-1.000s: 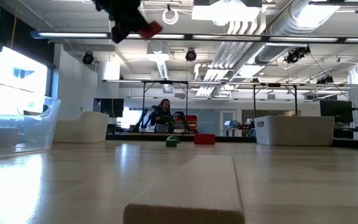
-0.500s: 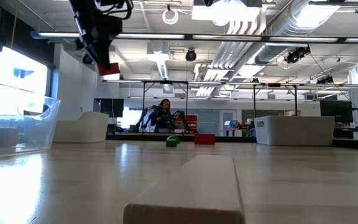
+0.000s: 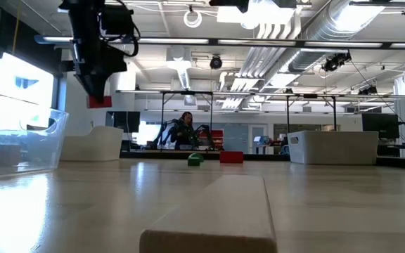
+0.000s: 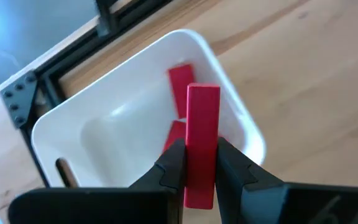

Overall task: Sort & place blocks by color
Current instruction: Put the red rectangle into the left white bin, then put the green rectangle into the right white bin

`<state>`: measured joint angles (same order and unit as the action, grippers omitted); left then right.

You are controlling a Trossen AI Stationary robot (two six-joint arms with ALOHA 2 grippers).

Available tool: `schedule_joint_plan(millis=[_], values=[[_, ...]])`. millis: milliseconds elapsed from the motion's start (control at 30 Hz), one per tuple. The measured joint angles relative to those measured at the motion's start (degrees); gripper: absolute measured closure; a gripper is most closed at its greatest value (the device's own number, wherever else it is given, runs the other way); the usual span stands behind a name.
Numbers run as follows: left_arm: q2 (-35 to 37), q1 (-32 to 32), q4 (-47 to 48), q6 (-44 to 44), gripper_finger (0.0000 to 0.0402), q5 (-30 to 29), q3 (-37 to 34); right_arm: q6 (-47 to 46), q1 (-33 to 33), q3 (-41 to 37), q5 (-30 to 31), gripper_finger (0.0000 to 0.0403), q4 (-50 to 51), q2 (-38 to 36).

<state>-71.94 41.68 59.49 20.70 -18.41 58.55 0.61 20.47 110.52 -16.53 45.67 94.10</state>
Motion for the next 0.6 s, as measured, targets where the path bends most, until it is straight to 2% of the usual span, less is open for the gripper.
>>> schedule_joint_plan(millis=[367,600], values=[[0.0,5.5,-3.0,2.2,0.0345,1.6,-5.8,-3.8,-1.3,0.0,0.7,0.0208,-0.4,4.9],[0.0,6.3,-3.6,3.1,0.0332,2.8,-6.3,-4.2,-3.0,0.0,7.6,0.0208,-0.5,9.5]])
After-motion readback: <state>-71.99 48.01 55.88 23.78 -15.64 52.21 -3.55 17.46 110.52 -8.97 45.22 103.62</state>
